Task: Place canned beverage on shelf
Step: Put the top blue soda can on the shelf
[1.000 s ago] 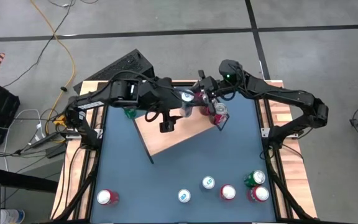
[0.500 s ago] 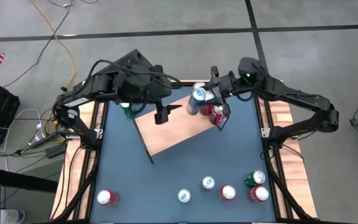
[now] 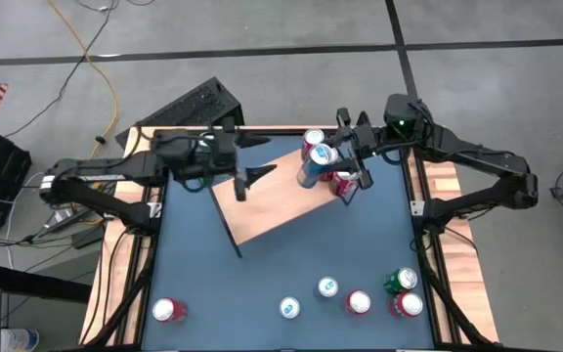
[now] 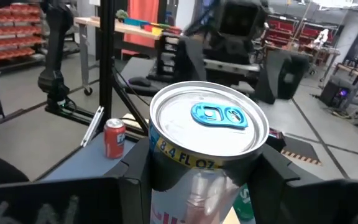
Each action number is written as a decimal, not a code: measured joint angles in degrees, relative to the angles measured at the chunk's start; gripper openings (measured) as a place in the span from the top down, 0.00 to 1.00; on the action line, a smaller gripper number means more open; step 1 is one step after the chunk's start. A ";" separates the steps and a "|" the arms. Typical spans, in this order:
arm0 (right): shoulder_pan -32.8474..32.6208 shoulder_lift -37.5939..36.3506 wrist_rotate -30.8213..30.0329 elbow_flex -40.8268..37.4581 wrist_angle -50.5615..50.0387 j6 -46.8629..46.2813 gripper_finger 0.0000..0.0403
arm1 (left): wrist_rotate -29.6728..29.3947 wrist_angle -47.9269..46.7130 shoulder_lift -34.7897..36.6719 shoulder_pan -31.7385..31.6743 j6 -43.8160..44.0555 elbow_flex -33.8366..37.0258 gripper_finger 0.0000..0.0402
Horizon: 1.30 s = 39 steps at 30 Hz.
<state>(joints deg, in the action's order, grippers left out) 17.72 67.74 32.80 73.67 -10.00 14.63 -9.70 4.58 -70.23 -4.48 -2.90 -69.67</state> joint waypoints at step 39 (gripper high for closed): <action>-5.68 9.36 -3.00 0.04 10.54 -2.77 0.56 | 14.39 5.90 -7.81 -1.19 5.58 5.40 0.26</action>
<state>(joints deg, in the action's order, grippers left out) 12.03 77.10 29.80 73.71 0.54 11.86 4.69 10.48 -78.04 -5.67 2.68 -64.27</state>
